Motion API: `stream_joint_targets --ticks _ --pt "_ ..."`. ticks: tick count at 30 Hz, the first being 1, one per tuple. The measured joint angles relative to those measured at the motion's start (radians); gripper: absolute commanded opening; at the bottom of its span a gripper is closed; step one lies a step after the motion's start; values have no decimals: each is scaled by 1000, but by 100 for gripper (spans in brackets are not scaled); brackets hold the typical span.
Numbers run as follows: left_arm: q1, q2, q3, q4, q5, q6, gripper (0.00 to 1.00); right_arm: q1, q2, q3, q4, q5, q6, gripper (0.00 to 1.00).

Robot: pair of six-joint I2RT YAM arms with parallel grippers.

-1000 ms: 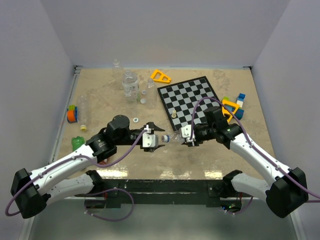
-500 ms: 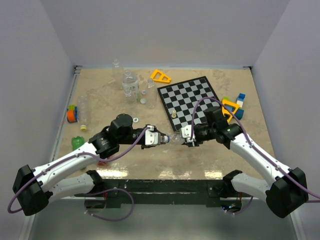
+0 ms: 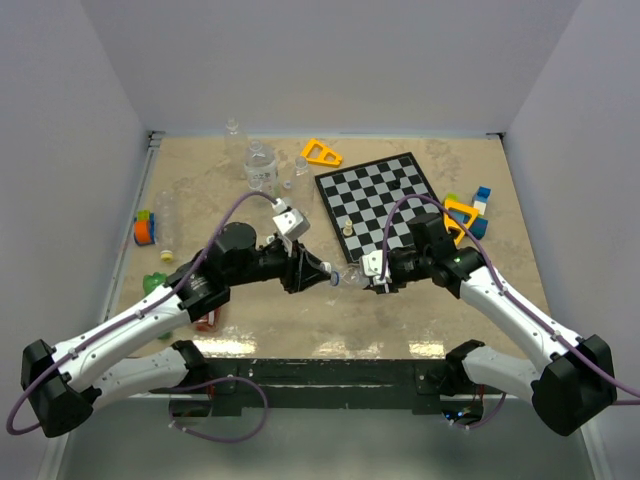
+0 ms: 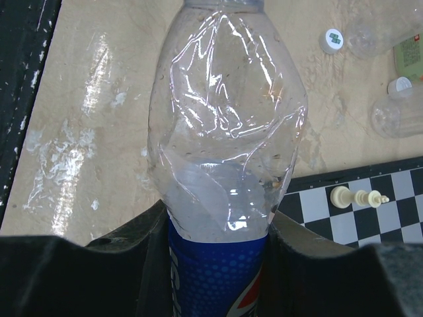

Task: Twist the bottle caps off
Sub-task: Unscrew the bottle cap from the plastic bottle.

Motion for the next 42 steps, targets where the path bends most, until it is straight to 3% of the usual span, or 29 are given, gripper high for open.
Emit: stream_joint_targets --ticks 7,17,27,42 --pt "3 -37 13 -73 -137 -397 0 0 0 0 0 0 0 16" --pt "26 -72 37 -133 -209 -716 0 0 0 0 0 0 0 16" --pt "74 -59 43 -178 -221 -818 0 0 0 0 0 0 0 16" --pt "106 -77 38 -203 -251 -821 0 0 0 0 0 0 0 16"
